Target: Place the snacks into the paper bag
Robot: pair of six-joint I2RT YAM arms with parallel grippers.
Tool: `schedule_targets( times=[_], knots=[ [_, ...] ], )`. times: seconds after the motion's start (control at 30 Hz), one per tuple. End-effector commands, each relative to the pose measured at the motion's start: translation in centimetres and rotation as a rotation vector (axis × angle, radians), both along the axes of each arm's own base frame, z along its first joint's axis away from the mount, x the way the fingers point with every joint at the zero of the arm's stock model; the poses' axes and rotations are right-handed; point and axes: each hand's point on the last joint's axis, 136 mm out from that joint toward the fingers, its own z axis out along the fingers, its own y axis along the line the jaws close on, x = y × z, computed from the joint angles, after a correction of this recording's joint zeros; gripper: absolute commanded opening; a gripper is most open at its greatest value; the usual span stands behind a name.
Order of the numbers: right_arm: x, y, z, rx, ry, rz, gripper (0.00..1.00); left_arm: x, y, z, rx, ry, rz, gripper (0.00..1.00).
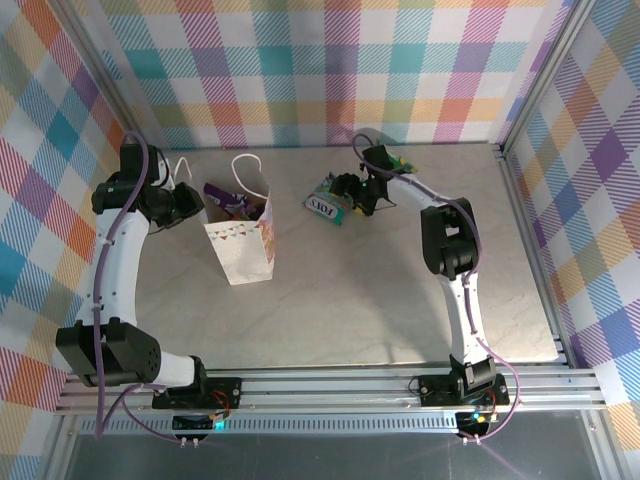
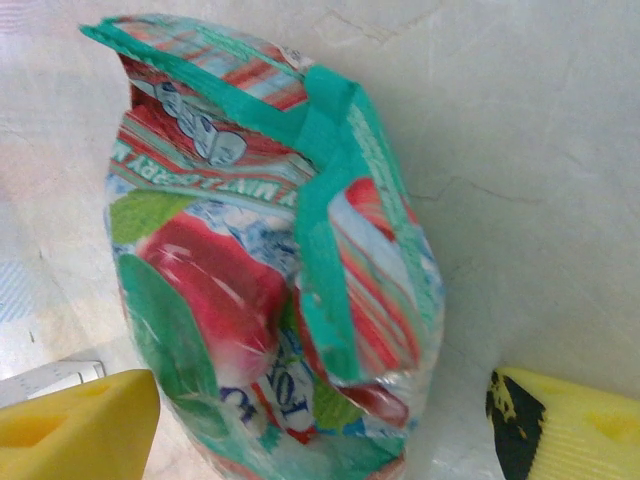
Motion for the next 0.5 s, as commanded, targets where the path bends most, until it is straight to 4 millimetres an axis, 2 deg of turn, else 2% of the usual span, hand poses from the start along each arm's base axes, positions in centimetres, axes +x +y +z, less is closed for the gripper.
schedule_targets(
  times=[0.0,0.2,0.47],
  knots=[
    [0.0,0.6,-0.4,-0.001,0.019,0.025,0.84,0.6,0.3,0.5,0.032,-0.021,-0.005,0.25],
    [-0.2,0.6,-1.4,-0.026,0.044,0.025,0.78,0.7,0.4,0.3,0.038,-0.015,-0.003,0.25],
    [-0.5,0.4,-1.6,-0.048,0.056,0.03,0.54,1.0,0.4,-0.2,0.031,-0.005,-0.003,0.25]
  ],
)
